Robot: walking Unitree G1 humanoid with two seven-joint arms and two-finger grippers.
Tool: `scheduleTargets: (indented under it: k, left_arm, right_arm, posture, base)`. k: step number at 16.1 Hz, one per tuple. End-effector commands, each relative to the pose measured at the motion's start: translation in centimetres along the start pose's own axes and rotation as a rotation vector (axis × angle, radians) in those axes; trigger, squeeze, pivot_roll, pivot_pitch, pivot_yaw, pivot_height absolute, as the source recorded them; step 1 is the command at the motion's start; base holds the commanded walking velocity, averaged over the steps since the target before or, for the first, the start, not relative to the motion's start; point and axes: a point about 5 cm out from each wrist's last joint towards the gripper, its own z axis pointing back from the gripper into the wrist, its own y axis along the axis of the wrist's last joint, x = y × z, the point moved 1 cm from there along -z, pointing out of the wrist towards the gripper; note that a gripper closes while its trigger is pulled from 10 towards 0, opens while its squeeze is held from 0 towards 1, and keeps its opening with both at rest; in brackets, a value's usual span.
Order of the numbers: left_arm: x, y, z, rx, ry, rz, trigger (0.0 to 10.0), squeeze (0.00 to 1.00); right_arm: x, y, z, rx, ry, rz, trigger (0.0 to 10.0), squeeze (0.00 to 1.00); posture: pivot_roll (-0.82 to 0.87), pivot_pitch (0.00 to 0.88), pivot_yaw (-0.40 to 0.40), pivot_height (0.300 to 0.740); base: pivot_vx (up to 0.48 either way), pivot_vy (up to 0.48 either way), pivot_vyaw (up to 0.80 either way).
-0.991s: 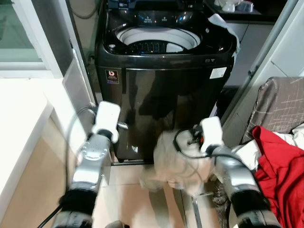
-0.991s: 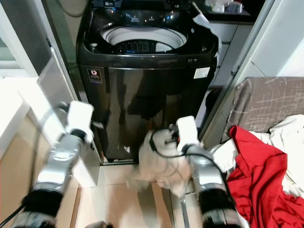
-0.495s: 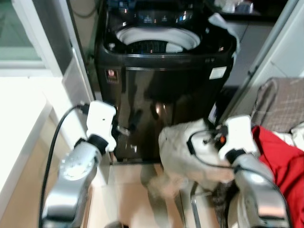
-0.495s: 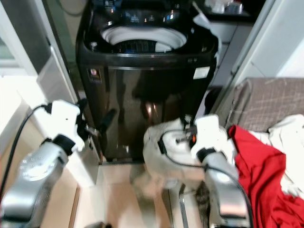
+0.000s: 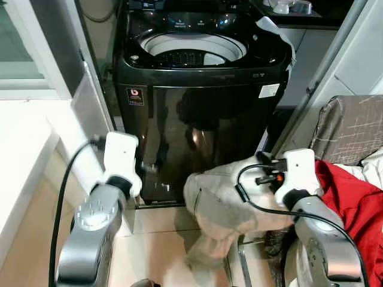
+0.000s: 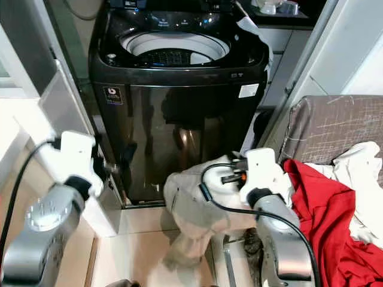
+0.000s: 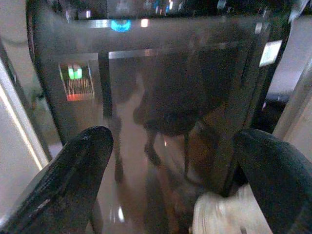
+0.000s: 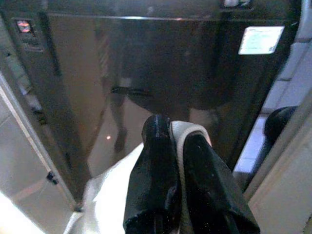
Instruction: Clothes washing
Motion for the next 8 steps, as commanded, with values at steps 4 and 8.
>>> scheduleTargets:
  k: [4, 8]
  left_arm:
    - [-0.9, 0.7, -0.5, 0.041, 0.087, -0.02, 10.0, 0.0]
    - [-0.6, 4.6, -1.5, 0.219, 0.08, -0.064, 10.0, 0.0]
  right_arm:
    - [0.6, 1.3, -1.1, 0.043, 0.002, 0.009, 10.0, 0.0]
    - [0.6, 5.6, -3.0, 0.196, -0.012, 0.043, 10.0, 0.0]
  posture:
    - [-0.03, 0.0, -0.042, 0.74]
    - [-0.03, 0.0, -0.031, 0.74]
  base:
    - [0.0, 0.0, 0.0]
    - [0.429, 0.0, 0.0]
